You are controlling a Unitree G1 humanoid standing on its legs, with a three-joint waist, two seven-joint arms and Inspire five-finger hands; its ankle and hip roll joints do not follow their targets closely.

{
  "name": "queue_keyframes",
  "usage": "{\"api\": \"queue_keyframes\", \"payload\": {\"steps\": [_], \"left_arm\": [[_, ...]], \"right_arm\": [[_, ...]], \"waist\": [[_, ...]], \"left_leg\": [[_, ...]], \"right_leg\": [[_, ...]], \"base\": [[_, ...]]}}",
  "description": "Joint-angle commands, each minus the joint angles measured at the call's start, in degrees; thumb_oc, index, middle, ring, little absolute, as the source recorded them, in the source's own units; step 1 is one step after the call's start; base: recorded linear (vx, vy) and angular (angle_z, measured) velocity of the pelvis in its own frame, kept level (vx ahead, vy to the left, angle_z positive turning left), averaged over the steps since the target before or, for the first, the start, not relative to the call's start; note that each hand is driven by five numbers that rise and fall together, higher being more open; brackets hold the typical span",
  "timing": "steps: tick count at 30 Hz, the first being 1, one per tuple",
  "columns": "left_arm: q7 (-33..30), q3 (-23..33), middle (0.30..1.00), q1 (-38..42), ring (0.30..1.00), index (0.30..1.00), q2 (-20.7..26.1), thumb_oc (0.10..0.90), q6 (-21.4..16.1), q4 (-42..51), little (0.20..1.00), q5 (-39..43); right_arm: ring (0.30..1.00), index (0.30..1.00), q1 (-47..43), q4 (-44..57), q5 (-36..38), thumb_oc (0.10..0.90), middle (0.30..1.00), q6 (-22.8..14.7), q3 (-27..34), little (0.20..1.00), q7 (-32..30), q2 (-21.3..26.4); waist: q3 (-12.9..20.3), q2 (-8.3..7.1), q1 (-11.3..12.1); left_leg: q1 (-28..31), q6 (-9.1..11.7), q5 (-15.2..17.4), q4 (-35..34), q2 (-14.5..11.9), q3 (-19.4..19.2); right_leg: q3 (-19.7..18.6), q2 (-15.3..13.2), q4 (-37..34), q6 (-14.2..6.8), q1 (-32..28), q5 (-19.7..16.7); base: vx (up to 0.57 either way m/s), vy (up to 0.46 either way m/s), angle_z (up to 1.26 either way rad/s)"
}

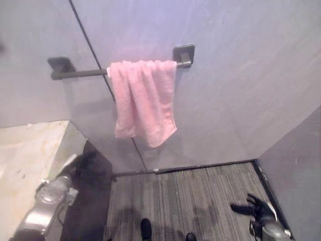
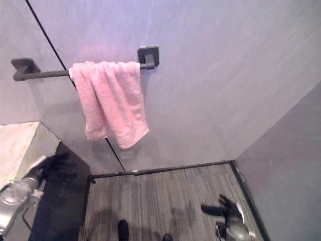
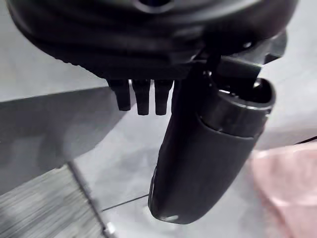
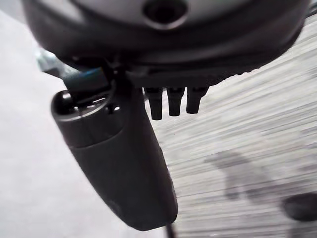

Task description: Organize the bathroom.

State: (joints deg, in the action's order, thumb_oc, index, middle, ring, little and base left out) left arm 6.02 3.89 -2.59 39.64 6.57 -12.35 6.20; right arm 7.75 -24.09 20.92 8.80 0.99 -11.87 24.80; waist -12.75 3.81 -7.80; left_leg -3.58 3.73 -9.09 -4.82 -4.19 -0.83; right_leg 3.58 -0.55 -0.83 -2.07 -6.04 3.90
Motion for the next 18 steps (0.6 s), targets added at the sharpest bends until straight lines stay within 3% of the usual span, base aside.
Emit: {"api": "queue_keyframes", "payload": {"steps": [1,6,11,15,16,18], "left_arm": [[-3.16,5.53,0.900,2.78,0.900,0.900,5.26,0.800,-5.75,4.75,0.900,-0.29],[-4.32,8.93,0.900,3.70,0.900,0.900,2.83,0.800,-8.09,9.83,0.900,0.32],[-3.63,9.93,0.900,4.16,0.900,0.900,1.37,0.800,-6.93,14.52,0.900,2.64],[-2.43,9.90,0.900,5.14,0.900,0.900,0.40,0.800,-3.63,16.96,0.900,8.58],[-1.10,9.61,0.900,6.83,0.900,0.900,-2.30,0.800,1.45,18.88,0.900,21.56],[-1.45,8.77,0.900,8.52,0.900,0.900,-4.04,0.800,4.81,18.79,0.900,30.02]], "right_arm": [[0.900,0.900,-2.33,11.44,-4.32,0.800,0.900,-2.29,3.82,0.900,7.38,1.71],[0.900,0.900,-4.44,26.28,-4.50,0.800,0.900,-0.92,7.40,0.900,18.81,6.20],[0.900,0.900,-7.93,33.36,-2.44,0.800,0.900,1.15,9.40,0.900,21.94,9.99],[0.900,0.900,-11.03,36.04,0.73,0.800,0.900,3.80,9.23,0.900,22.31,11.49],[0.900,0.900,-13.73,36.90,2.66,0.800,0.900,4.50,8.49,0.900,22.07,12.42],[0.900,0.900,-16.95,36.66,4.20,0.800,0.900,4.93,7.21,0.900,21.83,13.12]], "waist": [[2.86,-2.16,0.58],[3.94,-3.53,0.83],[4.60,-4.01,1.66],[5.09,-4.23,2.41],[5.56,-4.29,3.15],[5.89,-4.28,3.53]], "left_leg": [[-1.59,0.20,4.85,2.17,-1.48,-1.86],[-1.05,0.72,4.77,1.69,-2.15,-2.82],[-0.32,0.98,4.84,1.08,-2.52,-3.52],[-0.16,1.09,4.89,1.09,-2.56,-3.79],[-0.22,1.16,4.92,1.21,-2.47,-3.79],[-0.08,1.24,5.00,1.27,-2.48,-3.83]], "right_leg": [[1.66,0.53,6.32,-1.19,6.15,2.26],[2.32,0.89,6.32,-1.31,5.63,2.84],[2.60,1.14,5.95,-1.30,4.93,3.19],[2.74,1.22,5.61,-1.28,4.30,3.36],[2.92,1.24,5.20,-1.24,3.72,3.43],[3.26,1.23,4.94,-1.32,3.32,3.44]], "base": [[0.05,-0.067,0.07],[0.06,-0.029,0.01],[0.04,0.010,-0.02],[0.03,0.014,-0.04],[0.04,0.020,-0.01],[0.04,0.015,0.01]]}}
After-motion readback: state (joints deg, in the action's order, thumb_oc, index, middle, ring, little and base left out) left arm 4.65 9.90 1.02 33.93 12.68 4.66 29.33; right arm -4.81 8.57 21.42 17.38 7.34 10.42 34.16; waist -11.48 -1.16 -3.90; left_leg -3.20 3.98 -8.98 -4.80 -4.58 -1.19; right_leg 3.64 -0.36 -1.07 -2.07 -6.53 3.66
